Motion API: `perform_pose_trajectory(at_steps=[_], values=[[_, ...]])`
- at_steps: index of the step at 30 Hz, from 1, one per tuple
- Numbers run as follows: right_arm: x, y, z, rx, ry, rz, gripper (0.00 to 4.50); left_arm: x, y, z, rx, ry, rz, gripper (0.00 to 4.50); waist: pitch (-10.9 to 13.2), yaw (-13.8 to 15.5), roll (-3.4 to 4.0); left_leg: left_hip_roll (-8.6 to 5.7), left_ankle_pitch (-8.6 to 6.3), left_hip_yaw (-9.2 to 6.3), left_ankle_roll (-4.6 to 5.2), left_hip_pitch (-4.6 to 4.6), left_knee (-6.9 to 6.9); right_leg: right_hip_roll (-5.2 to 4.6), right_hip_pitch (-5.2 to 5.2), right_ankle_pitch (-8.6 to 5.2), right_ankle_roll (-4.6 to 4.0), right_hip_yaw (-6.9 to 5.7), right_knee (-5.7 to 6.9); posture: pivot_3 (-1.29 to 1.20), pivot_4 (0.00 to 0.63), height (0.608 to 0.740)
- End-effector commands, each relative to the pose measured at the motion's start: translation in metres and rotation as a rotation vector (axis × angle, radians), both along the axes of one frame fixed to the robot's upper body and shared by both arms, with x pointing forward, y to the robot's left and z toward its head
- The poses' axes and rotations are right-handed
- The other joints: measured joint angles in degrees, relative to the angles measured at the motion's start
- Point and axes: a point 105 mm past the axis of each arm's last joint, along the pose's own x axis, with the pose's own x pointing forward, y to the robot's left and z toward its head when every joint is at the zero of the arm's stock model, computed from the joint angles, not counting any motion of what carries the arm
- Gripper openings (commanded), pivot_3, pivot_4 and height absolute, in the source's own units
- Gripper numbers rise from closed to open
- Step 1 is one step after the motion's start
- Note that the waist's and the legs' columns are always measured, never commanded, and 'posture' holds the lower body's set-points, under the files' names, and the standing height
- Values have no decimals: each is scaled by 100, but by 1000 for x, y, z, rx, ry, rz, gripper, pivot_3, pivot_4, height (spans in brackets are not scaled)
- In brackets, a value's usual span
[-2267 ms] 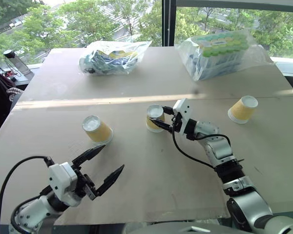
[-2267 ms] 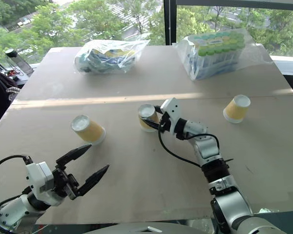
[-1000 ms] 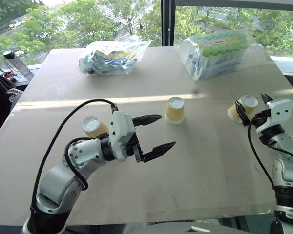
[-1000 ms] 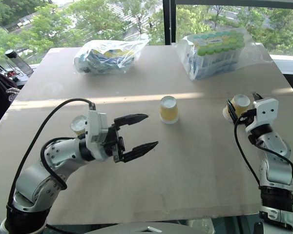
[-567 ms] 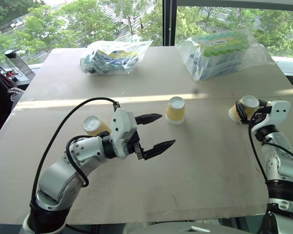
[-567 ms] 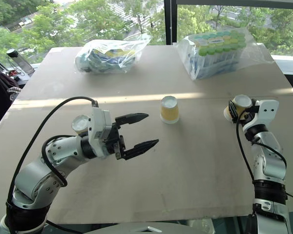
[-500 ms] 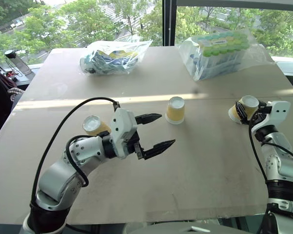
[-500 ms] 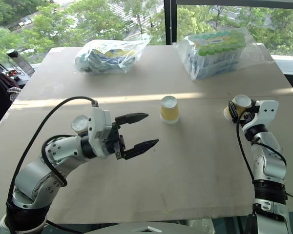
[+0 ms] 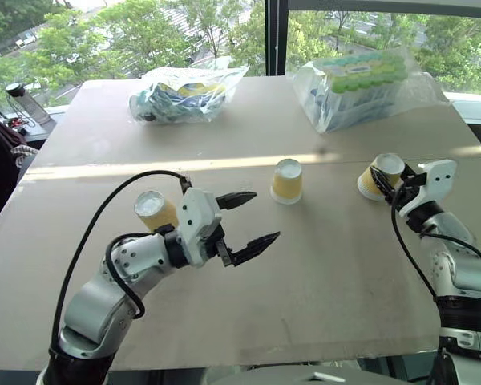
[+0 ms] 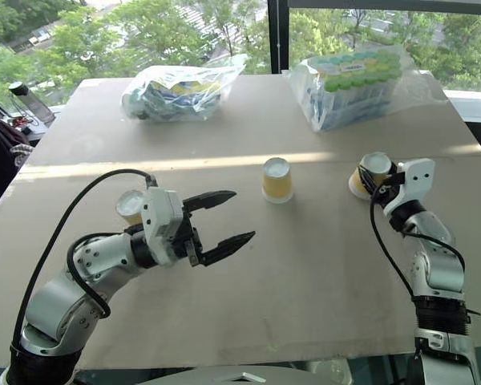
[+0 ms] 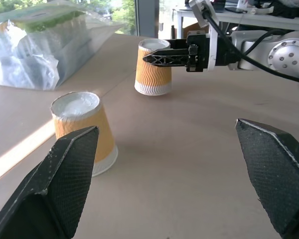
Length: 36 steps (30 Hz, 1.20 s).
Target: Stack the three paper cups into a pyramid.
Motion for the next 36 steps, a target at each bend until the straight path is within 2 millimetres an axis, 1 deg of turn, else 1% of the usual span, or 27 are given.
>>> perform_pose_trajectory(at_steps=[1,3,5,8,11,15,22,24,25,27,28,30,33,36], values=[[-1,36,13,11,-33,116,2127,3,9,1,-25,-42,93,4500,0,2,0,0,0,0,0,-2,0,-1,0,0,0,0,0,0,150,740],[1,51,9,15,-11,158,2127,2,10,-3,-11,-45,114,4500,0,4,0,0,0,0,0,-1,1,0,-1,0,0,-1,0,0,150,740],[1,62,5,6,5,197,2127,3,13,-5,-9,-46,141,4500,0,19,1,0,0,-3,0,-1,1,0,-3,0,0,-3,1,0,150,740],[1,76,5,14,16,239,2127,3,16,-6,-11,-53,159,4500,0,27,0,0,0,-4,0,-2,1,-1,-4,0,0,-6,-2,0,150,740],[5,81,5,11,10,240,2127,2,16,-6,-13,-57,161,4500,0,14,0,-1,0,-3,0,-2,1,-1,-4,0,0,-5,-2,0,150,740],[7,81,3,-2,19,237,2127,2,15,-6,-12,-61,161,4500,0,8,1,-1,0,-4,0,-1,0,0,-5,0,0,-7,0,0,150,740],[4,83,-1,-41,28,247,2127,1,16,-7,-7,-58,160,4500,0,8,0,-1,0,-4,0,-1,1,-1,-5,0,0,-7,0,0,150,740],[3,83,-2,-41,33,248,3146,1,16,-7,-6,-57,159,4500,0,8,0,-1,0,-4,0,-1,1,-1,-5,0,0,-6,0,0,150,740],[4,82,-1,-43,27,241,3479,1,16,-7,-6,-57,159,4500,0,8,0,-1,0,-3,0,-1,1,-1,-4,0,0,-6,0,0,150,740],[4,80,0,-39,22,232,4319,1,16,-8,-7,-56,158,4500,0,8,0,-1,0,-3,0,-1,1,-1,-5,0,0,-6,-1,0,150,740],[4,78,2,-40,12,222,4434,1,17,-8,-9,-57,163,4500,0,8,0,-1,0,-3,0,-2,0,-1,-5,0,0,-6,-1,0,150,740],[3,76,5,-40,4,218,4434,1,18,-9,-8,-62,179,4500,0,5,0,-1,0,-3,0,-1,0,-1,-5,0,0,-6,-1,0,150,740],[-4,68,6,-43,6,224,4434,2,22,-9,-50,-49,242,4500,0,9,1,-1,0,-3,0,-2,0,-1,-5,0,0,-6,-1,0,150,740],[-17,59,7,-38,23,261,4434,-9,23,-9,-101,-75,298,4500,1,16,0,-1,-1,-4,1,-4,0,-2,-4,0,0,-6,-6,0,150,740]])
